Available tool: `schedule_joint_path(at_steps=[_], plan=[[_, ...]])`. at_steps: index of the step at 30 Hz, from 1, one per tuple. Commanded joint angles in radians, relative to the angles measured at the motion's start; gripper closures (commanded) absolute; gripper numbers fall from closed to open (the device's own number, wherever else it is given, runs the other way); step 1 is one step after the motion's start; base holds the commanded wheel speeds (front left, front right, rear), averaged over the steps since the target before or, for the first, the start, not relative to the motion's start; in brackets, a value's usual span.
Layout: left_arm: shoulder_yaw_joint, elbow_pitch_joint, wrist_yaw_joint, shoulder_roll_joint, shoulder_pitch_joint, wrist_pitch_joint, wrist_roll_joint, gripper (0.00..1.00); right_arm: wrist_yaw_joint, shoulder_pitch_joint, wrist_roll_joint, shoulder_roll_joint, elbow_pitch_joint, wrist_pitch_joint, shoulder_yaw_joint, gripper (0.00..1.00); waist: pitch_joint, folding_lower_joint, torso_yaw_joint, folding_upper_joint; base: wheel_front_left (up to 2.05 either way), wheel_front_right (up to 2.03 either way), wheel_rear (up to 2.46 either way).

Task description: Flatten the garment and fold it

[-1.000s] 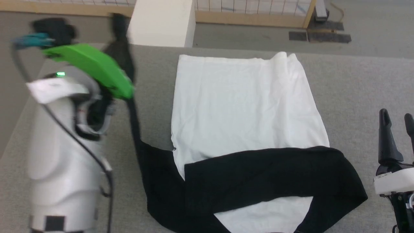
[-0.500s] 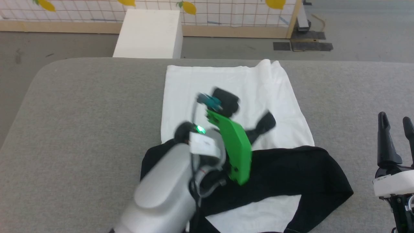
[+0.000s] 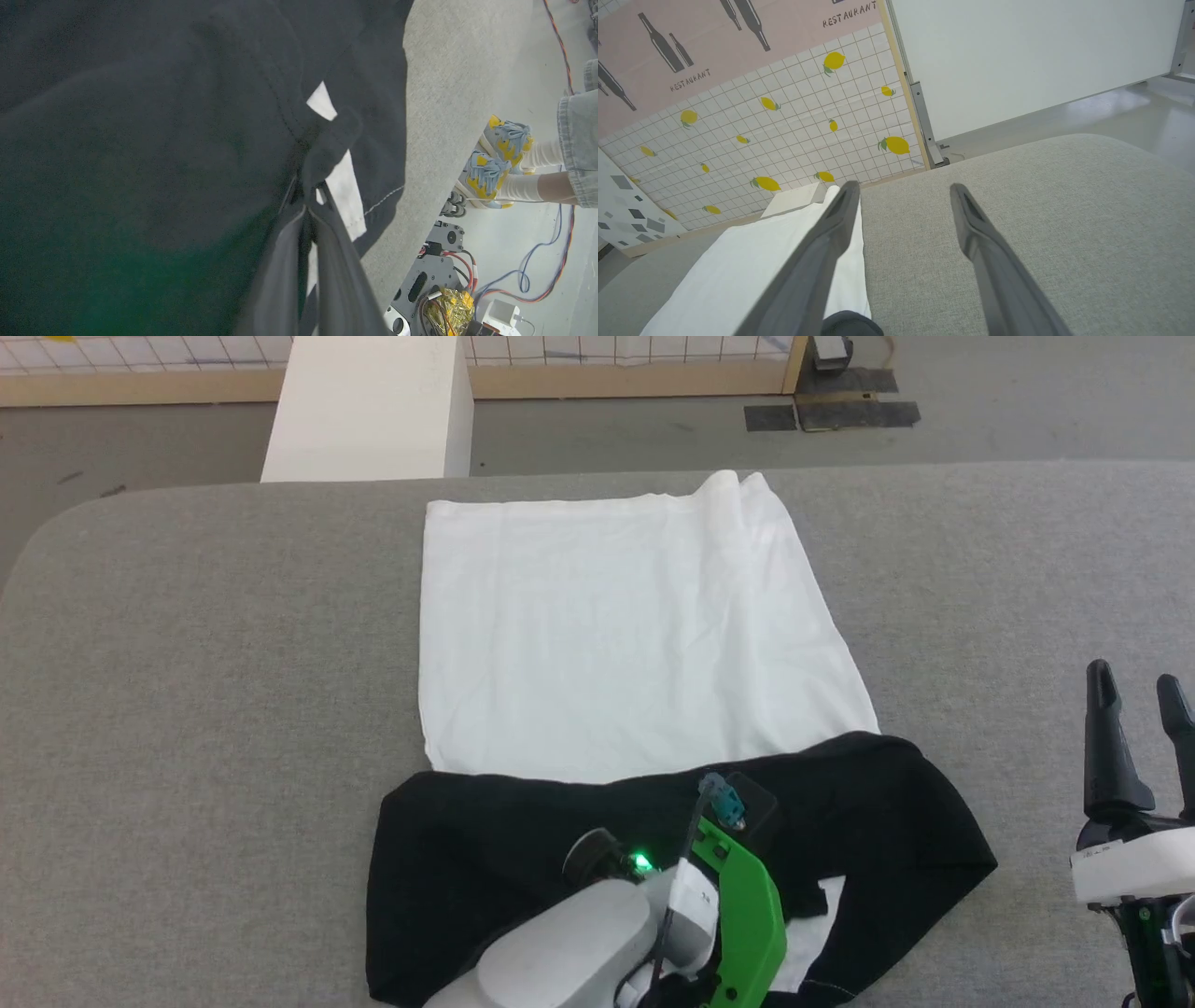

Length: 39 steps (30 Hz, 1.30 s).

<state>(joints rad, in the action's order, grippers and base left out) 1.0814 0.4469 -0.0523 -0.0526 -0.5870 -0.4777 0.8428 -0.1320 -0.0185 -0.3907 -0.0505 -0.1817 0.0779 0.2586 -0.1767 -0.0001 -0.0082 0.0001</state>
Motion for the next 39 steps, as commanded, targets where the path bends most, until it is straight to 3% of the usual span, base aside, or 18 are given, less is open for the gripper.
schedule_joint_path(at_steps=[1,2,3,9,14,17,23,30,35,39], plan=[[0.015,0.007,-0.005,0.002,-0.009,-0.002,0.013,0.99,0.001,-0.010,-0.009,0.000,0.003,-0.009,-0.002,0.00,-0.004,0.0001,-0.004,-0.0001,0.00,0.00,0.00],[0.022,0.010,-0.009,0.002,-0.010,-0.003,0.034,0.44,0.001,-0.010,-0.009,0.000,0.006,-0.010,-0.003,0.00,-0.003,0.0001,-0.004,-0.0001,0.00,0.00,0.00],[0.027,0.010,-0.009,0.002,-0.016,0.004,0.043,0.00,0.001,-0.010,-0.009,0.000,0.008,-0.010,-0.004,0.00,-0.002,0.0001,-0.003,-0.0001,0.00,0.00,0.00],[0.017,-0.005,0.001,0.002,-0.064,-0.022,0.154,0.00,0.001,-0.003,-0.009,0.000,0.023,-0.015,-0.003,0.00,0.026,0.0001,0.011,-0.0001,0.00,0.00,0.00],[-0.108,-0.059,0.014,0.002,-0.109,0.041,0.279,0.00,0.001,0.006,-0.004,0.000,0.023,-0.005,0.000,0.00,0.060,0.0001,0.028,-0.0001,0.00,0.00,0.00],[-0.205,-0.057,0.031,-0.010,-0.149,0.144,0.282,0.00,0.001,0.011,-0.002,0.000,0.022,0.007,-0.004,0.00,0.077,0.0001,0.038,-0.0001,0.00,0.00,0.00],[-0.365,-0.019,0.063,-0.102,-0.183,0.414,0.217,0.00,0.001,0.005,0.004,0.000,0.023,0.033,-0.024,0.00,0.084,0.0001,0.048,-0.0001,0.00,0.00,0.00],[-0.464,0.020,0.112,-0.263,-0.166,0.655,0.105,0.00,0.001,-0.008,0.014,0.000,0.020,0.056,-0.036,0.00,0.065,0.0001,0.060,-0.0001,0.00,0.00,0.00],[-0.512,-0.018,0.140,-0.371,-0.102,0.730,0.012,0.00,0.001,-0.025,0.028,0.000,0.028,0.091,-0.039,0.00,0.038,0.0001,0.065,-0.0001,0.00,0.00,0.00],[-0.615,-0.126,0.150,-0.409,-0.018,0.739,-0.064,0.00,0.001,-0.069,0.052,-0.002,0.029,0.129,-0.039,0.00,-0.006,0.0001,0.068,-0.0001,0.00,0.00,0.00]])
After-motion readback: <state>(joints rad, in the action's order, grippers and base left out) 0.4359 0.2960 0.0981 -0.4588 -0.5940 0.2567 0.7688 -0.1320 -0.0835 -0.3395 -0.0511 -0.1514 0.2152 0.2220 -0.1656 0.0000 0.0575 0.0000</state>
